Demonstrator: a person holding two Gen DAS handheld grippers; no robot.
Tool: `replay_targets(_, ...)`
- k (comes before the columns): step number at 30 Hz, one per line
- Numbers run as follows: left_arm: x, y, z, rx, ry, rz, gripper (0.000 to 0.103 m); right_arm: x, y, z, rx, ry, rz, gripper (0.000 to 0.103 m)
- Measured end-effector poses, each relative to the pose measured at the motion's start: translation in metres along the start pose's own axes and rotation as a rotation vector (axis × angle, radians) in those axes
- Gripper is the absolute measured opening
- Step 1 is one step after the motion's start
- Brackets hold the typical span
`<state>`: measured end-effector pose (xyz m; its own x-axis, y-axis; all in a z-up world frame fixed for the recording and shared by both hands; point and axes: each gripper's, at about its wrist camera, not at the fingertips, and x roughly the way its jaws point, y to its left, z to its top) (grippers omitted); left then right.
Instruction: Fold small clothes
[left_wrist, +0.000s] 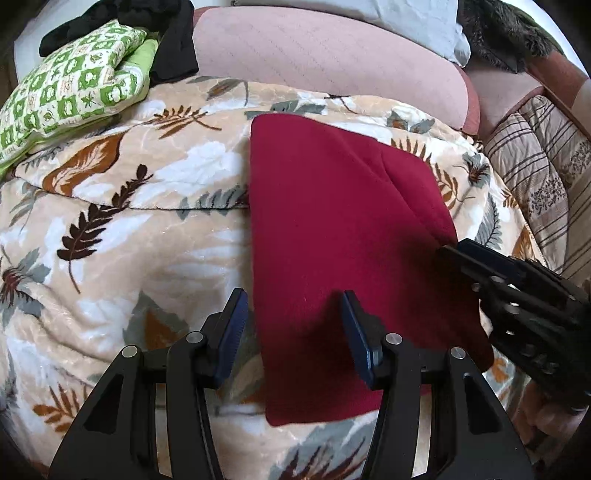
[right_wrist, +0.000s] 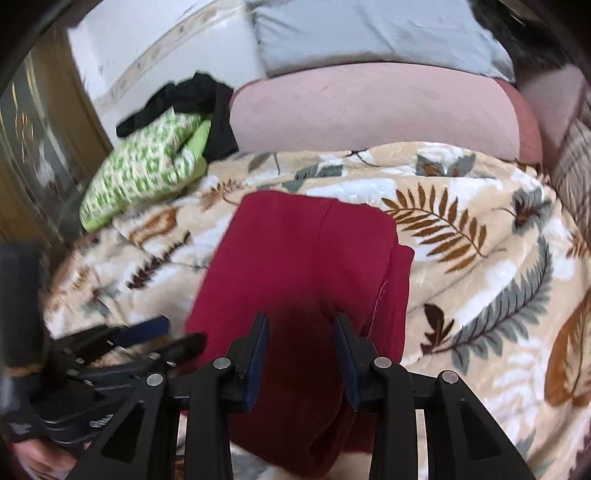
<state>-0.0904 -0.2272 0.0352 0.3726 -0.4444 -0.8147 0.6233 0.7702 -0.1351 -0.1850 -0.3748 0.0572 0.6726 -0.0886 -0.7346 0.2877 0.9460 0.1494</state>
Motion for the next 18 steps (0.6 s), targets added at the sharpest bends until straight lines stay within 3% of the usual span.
replay_targets(3,0.006,-0.002,-0.001,0.007,0.002,-0.003,0.052,0.017,-0.011,-0.002,-0.010,0.030,-0.104,0.034)
replay_targets(7,0.011,-0.005,-0.002,0.013,-0.003,-0.006,0.055,0.033,-0.039,-0.006,0.091,0.075,-0.050,0.034)
replay_targets(14,0.012,-0.005,-0.005,0.011,-0.016,0.006,0.059,0.031,-0.045,-0.005,0.120,0.087,-0.018,0.035)
replay_targets(18,0.012,-0.006,-0.007,0.018,-0.022,0.012,0.059,0.010,-0.052,0.003,0.227,0.017,0.046,0.044)
